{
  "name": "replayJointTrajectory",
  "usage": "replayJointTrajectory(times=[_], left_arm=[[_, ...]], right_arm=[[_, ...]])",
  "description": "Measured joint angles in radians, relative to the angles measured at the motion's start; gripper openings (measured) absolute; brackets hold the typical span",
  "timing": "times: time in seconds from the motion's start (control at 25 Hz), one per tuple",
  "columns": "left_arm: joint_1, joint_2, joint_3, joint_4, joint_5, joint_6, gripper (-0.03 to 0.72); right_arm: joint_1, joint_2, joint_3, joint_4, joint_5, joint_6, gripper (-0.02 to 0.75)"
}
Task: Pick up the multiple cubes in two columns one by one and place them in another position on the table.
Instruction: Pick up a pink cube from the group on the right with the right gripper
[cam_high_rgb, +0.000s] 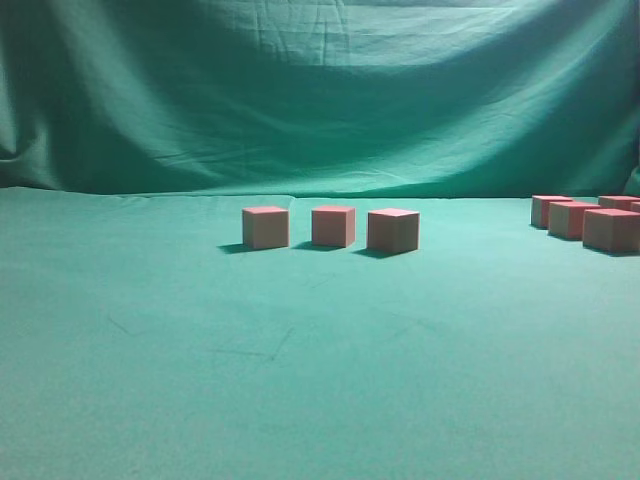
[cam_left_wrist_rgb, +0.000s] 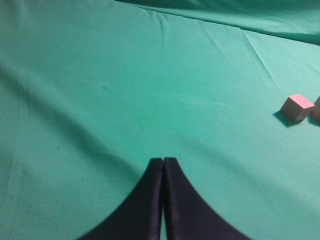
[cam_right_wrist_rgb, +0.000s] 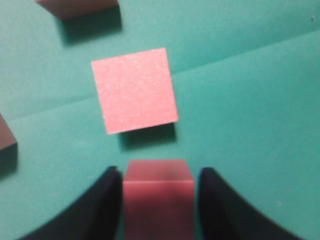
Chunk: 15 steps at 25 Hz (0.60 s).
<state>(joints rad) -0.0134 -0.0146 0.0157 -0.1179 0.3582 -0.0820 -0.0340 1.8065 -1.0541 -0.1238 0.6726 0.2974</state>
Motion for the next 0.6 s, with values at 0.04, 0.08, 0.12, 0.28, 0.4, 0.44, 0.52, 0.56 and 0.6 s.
replayJointTrajectory(times=[0.04,0.08,0.12,0.28,0.4,0.44,0.52,0.56,0.6], left_arm=[[0.0,0.0,0.0,0.0,0.0,0.0,0.0],[0.0,0.0,0.0,0.0,0.0,0.0,0.0],[0.0,0.0,0.0,0.0,0.0,0.0,0.0],[0.0,0.0,0.0,0.0,0.0,0.0,0.0],[0.0,0.0,0.0,0.0,0.0,0.0,0.0],[0.0,0.0,0.0,0.0,0.0,0.0,0.0],[0.0,0.0,0.0,0.0,0.0,0.0,0.0],[0.0,0.0,0.0,0.0,0.0,0.0,0.0],[0.0,0.0,0.0,0.0,0.0,0.0,0.0]], right_arm=[[0.0,0.0,-0.005,-0.002,0.012,0.0,0.258],[0.0,0.0,-0.017,-0.003,0.024,0.0,0.261],[0.0,0.0,-0.029,-0.003,0.042,0.0,0.261],[0.015,-0.011,-0.083,-0.004,0.14,0.0,0.261],[0.073,-0.059,-0.117,0.003,0.208,0.0,0.261],[0.103,-0.077,-0.123,0.014,0.229,0.0,0.261],[0.176,-0.116,-0.138,0.045,0.265,0.0,0.261],[0.211,-0.128,-0.14,0.065,0.279,0.0,0.261],[0.257,-0.139,-0.147,0.086,0.296,0.0,0.261]])
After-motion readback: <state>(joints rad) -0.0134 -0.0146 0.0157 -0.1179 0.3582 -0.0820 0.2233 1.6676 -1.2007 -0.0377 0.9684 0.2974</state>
